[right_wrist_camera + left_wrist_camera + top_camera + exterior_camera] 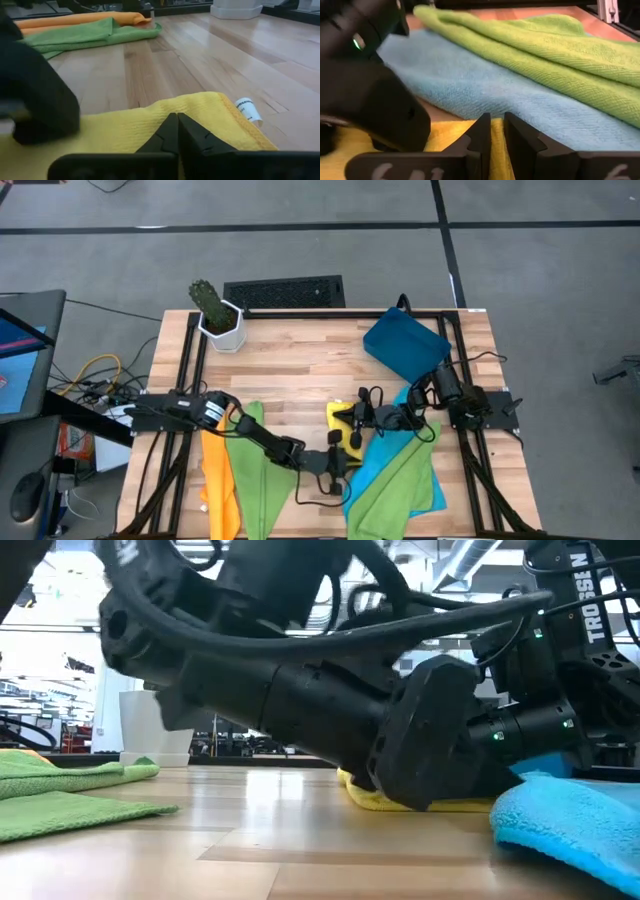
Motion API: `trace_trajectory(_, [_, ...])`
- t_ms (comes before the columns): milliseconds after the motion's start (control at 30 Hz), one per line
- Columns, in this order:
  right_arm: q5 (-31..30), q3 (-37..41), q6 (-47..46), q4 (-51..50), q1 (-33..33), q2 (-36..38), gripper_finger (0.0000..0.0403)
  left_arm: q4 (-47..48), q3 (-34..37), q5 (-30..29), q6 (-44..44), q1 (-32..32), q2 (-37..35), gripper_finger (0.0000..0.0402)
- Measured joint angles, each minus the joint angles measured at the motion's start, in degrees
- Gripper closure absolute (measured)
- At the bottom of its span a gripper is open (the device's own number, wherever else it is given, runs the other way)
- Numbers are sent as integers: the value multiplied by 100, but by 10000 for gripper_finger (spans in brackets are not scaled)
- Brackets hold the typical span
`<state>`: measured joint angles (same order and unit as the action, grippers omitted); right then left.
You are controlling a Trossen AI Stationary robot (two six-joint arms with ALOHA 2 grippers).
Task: Fold microfiber towels
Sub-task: Fold the yellow microfiber cloth
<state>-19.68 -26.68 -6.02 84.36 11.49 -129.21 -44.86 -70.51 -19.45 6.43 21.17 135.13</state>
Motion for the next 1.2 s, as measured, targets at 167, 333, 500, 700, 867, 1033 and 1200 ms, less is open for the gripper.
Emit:
trace_trajectory(167, [5, 0, 14, 2, -33, -2, 380, 367, -11, 662, 484, -132, -52, 354])
trace_trajectory(333, [48, 61, 117, 126, -126, 43, 373, 700, -25, 774, 773, -134, -57, 354])
trace_trajectory(500, [-10, 447, 270, 4, -283, 461, 374, 729, -21, 813, 800, -135, -48, 354])
trace_trajectory(700, [-540, 873, 384, -76, -520, 957, 368, 743, -14, 850, 812, -140, -42, 354])
trace_trajectory(867, [-627, 1091, 282, 22, -571, 1282, 360, 759, -5, 900, 819, -162, -43, 354])
trace_trajectory(1033, [-591, 1207, 350, 97, -362, 1888, 354, 1112, -5, 991, 798, -166, -250, 354])
trace_trajectory(1200, [-599, 1185, 651, -898, -184, 2906, 324, 2333, 19, 1090, 327, -153, -801, 354])
